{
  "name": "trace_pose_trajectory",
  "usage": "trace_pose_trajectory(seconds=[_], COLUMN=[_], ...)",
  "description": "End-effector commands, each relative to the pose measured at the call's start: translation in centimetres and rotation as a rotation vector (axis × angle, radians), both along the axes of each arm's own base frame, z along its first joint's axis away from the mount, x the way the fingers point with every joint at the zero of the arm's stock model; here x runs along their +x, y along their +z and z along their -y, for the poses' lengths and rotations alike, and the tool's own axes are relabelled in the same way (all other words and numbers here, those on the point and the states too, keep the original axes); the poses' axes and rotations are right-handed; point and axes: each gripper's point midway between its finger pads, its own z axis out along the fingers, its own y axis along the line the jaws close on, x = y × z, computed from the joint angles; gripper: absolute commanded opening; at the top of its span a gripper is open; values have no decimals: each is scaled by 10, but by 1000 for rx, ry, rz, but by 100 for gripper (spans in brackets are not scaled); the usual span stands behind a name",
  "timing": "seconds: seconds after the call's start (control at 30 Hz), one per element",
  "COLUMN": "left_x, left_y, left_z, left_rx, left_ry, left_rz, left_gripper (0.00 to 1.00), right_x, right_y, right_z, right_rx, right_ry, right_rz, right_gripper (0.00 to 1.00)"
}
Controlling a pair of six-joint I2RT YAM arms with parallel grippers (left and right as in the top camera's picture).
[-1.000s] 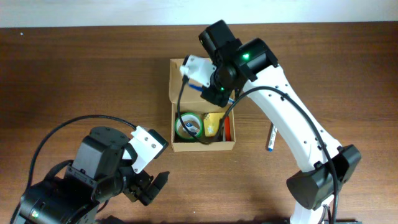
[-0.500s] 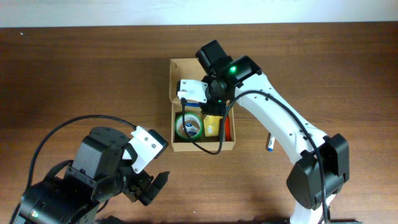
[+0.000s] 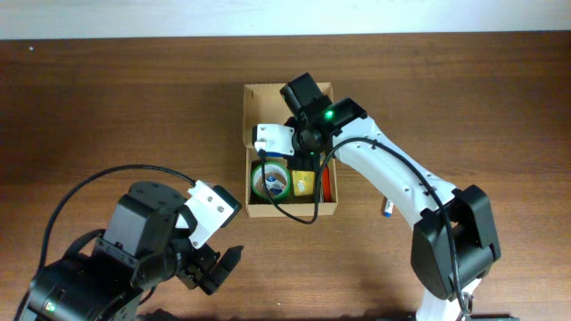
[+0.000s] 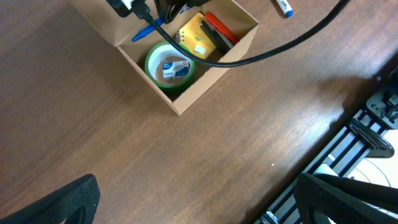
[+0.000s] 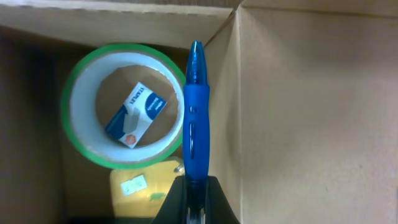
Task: Pack container
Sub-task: 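Carry the blue pen into the box beside the tape roll, then release the pen and move the right gripper to the blue marker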
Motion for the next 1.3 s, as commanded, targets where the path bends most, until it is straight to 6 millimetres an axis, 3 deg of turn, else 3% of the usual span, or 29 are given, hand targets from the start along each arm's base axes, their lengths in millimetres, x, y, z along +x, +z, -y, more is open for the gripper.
trace_pose_trajectory(seconds=[0.0, 0.1, 0.37, 0.67, 0.8, 0.9, 1.13, 1.27], left_x=[0, 0, 0, 0, 0, 0, 0, 0], left_y=[5, 5, 5, 5, 5, 5, 5, 5], left_z=[2, 2, 2, 2, 2, 2, 2, 2], left_rx=[-11, -11, -11, -11, -11, -11, -11, -11], left_ry=[-18, -18, -18, -18, -18, -18, -18, -18], left_rz=[15, 16, 15, 16, 16, 15, 15, 15], left_gripper=[100, 100, 100, 100, 100, 100, 99, 100], right_x=[-7, -5, 0, -1, -6, -10, -19, -13], right_y=[-9, -10, -9, -9, 0, 19, 89, 127], right_z=[-4, -5, -4, -4, -1, 2, 11, 36], right_rx=[6, 7, 4, 4, 3, 26, 139, 160], right_ry=[32, 30, 23, 22, 19, -44, -203, -395], right_rz=[-8, 1, 22, 20, 15, 7, 61, 155], right_gripper=[4, 5, 30, 31, 31, 31, 31, 31])
